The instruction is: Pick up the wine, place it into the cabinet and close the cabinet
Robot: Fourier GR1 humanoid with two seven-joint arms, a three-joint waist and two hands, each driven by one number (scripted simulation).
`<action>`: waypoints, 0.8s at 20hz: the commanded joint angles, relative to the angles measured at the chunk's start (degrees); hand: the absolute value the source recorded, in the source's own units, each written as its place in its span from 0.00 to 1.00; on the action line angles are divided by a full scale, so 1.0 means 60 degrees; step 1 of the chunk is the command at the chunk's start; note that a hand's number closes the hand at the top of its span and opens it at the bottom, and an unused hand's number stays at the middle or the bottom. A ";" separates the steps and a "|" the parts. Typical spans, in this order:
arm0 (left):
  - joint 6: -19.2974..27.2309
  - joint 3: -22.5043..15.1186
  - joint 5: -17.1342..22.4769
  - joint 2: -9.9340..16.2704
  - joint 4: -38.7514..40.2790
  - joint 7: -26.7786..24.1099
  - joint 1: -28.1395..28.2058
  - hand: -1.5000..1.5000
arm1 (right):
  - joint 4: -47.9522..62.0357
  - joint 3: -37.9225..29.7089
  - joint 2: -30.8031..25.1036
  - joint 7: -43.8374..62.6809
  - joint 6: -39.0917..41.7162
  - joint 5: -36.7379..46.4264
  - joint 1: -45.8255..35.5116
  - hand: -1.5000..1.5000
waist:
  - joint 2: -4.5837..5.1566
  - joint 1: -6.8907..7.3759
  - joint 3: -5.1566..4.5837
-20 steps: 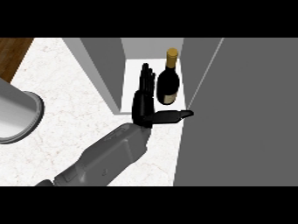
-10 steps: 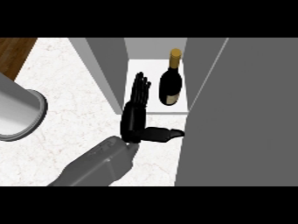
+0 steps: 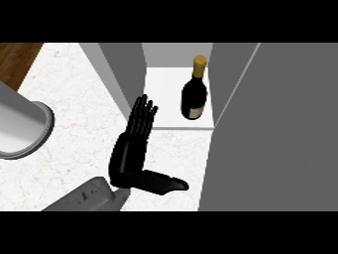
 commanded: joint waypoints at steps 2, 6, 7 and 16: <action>-0.0610 0.0002 -0.0322 0.1591 -0.2041 0.0504 0.0970 0.00 | -0.0319 0.0276 -0.0470 0.0142 0.0747 -0.0387 0.0248 1.00 | -0.0005 0.0018 -0.0001; -0.0810 -0.0020 -0.0550 0.2336 -0.3230 0.0411 0.1886 1.00 | 0.0069 0.0152 -0.0996 -0.0579 0.1867 -0.1010 0.0639 1.00 | 0.0003 0.0058 0.0008; -0.1112 0.0326 -0.0467 0.2811 -0.3557 0.0565 0.1850 1.00 | -0.0433 0.1179 -0.0648 0.0213 0.1383 -0.0383 0.0413 1.00 | -0.0008 0.0058 -0.0006; -0.2313 0.1520 -0.0093 0.4999 -0.5021 0.0263 0.4071 1.00 | -0.1073 0.2751 -0.0244 0.0472 0.1657 -0.0777 0.1049 1.00 | -0.0015 0.0081 -0.0008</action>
